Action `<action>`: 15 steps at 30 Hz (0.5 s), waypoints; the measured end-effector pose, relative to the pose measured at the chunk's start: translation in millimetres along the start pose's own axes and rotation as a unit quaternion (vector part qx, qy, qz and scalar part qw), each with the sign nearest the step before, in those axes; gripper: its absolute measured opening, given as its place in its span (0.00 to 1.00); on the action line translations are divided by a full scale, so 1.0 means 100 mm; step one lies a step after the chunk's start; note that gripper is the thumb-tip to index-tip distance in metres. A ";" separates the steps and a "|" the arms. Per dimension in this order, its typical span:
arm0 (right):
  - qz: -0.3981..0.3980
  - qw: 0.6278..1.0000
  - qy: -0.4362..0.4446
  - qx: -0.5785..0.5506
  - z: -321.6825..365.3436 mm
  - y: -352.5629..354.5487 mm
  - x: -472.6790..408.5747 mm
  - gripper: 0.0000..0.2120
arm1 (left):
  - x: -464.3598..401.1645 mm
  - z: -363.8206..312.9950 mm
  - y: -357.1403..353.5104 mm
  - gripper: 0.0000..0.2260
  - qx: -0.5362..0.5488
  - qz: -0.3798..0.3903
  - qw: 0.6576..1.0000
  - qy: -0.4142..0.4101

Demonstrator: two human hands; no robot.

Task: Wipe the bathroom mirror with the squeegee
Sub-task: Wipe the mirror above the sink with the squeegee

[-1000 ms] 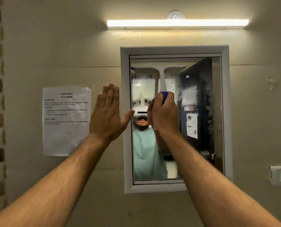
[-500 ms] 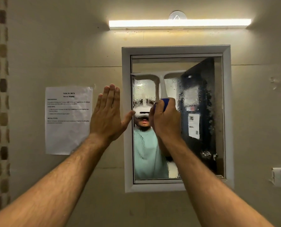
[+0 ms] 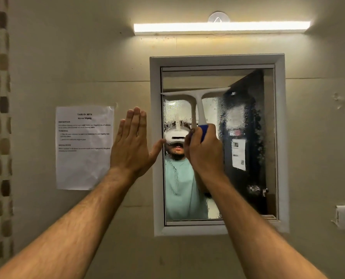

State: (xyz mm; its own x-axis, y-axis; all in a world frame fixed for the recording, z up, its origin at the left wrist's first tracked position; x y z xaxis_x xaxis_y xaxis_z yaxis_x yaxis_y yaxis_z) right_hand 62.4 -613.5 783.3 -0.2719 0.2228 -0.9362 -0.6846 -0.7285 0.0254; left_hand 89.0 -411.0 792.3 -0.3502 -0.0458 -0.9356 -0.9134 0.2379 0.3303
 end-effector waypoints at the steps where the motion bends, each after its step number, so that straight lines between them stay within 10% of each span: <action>1: 0.001 1.000 0.001 0.000 -0.01 0.00 0.04 0.15 | 0.00 0.00 0.00 0.42 -0.001 0.001 1.000 0.001; 15: -0.005 1.000 -0.013 -0.027 0.03 -0.07 -0.10 0.12 | 0.01 0.01 0.00 0.42 0.003 0.005 1.000 -0.005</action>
State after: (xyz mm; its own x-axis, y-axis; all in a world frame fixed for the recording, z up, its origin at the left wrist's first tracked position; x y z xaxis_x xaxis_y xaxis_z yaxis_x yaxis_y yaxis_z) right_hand 68.1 -608.6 793.4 -0.2838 0.2470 -0.9265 -0.6500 -0.7599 -0.0035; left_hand 88.9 -410.5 791.2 -0.3568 -0.0335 -0.9336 -0.9089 0.2432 0.3386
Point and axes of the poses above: each hand's wrist, its own x-axis away from the middle knuckle, its own y-axis out of the back of the hand, z = x × y, the point moved 6 cm from there along -x, towards the middle knuckle, and after that the axes turned 12 degrees about y, right-handed, at the moved point
